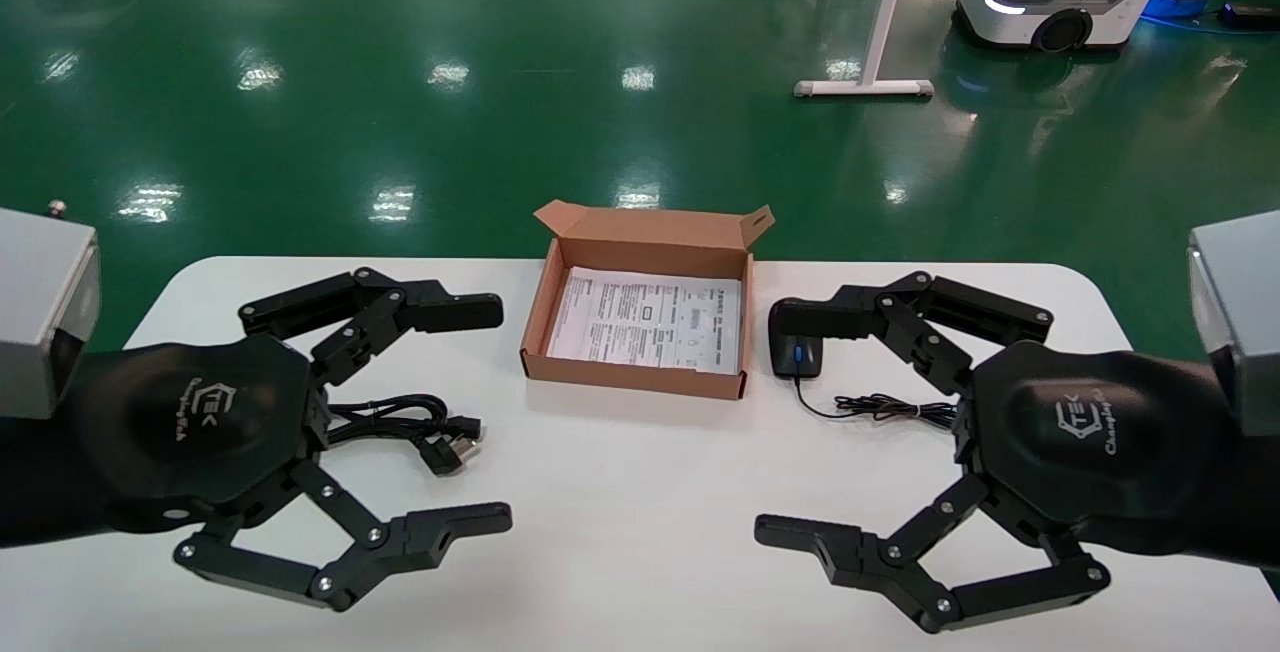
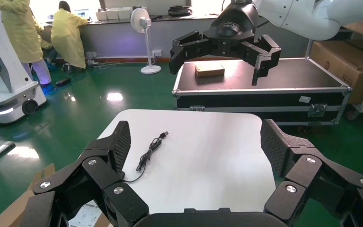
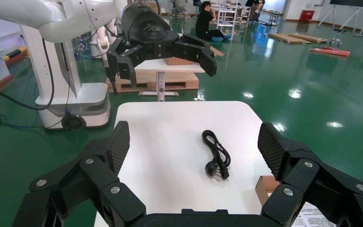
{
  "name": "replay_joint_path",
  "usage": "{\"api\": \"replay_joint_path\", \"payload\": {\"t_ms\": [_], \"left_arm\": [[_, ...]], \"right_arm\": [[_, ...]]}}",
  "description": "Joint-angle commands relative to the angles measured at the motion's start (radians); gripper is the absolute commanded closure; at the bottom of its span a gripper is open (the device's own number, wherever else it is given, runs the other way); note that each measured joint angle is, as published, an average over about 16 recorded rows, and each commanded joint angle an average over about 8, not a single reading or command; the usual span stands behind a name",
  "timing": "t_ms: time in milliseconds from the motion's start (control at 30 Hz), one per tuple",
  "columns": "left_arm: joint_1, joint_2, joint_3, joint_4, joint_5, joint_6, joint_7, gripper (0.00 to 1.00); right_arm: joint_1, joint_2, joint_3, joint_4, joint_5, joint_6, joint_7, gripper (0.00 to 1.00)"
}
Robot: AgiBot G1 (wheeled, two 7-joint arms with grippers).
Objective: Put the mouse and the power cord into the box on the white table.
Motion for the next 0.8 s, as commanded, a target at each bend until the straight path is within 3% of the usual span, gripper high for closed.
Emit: {"api": "replay_joint_path", "payload": {"t_ms": [33,800], "left_arm": [[0.0,0.0,0.0,0.0,0.0,0.0,0.0,0.0],[-0.004,0.002,0.004,-0.001,0.006,0.003,0.003,0.0]], "right_arm": [[0.0,0.0,0.0,0.0,0.0,0.0,0.0,0.0],[0.0,0.0,0.0,0.0,0.0,0.0,0.0,0.0]]}}
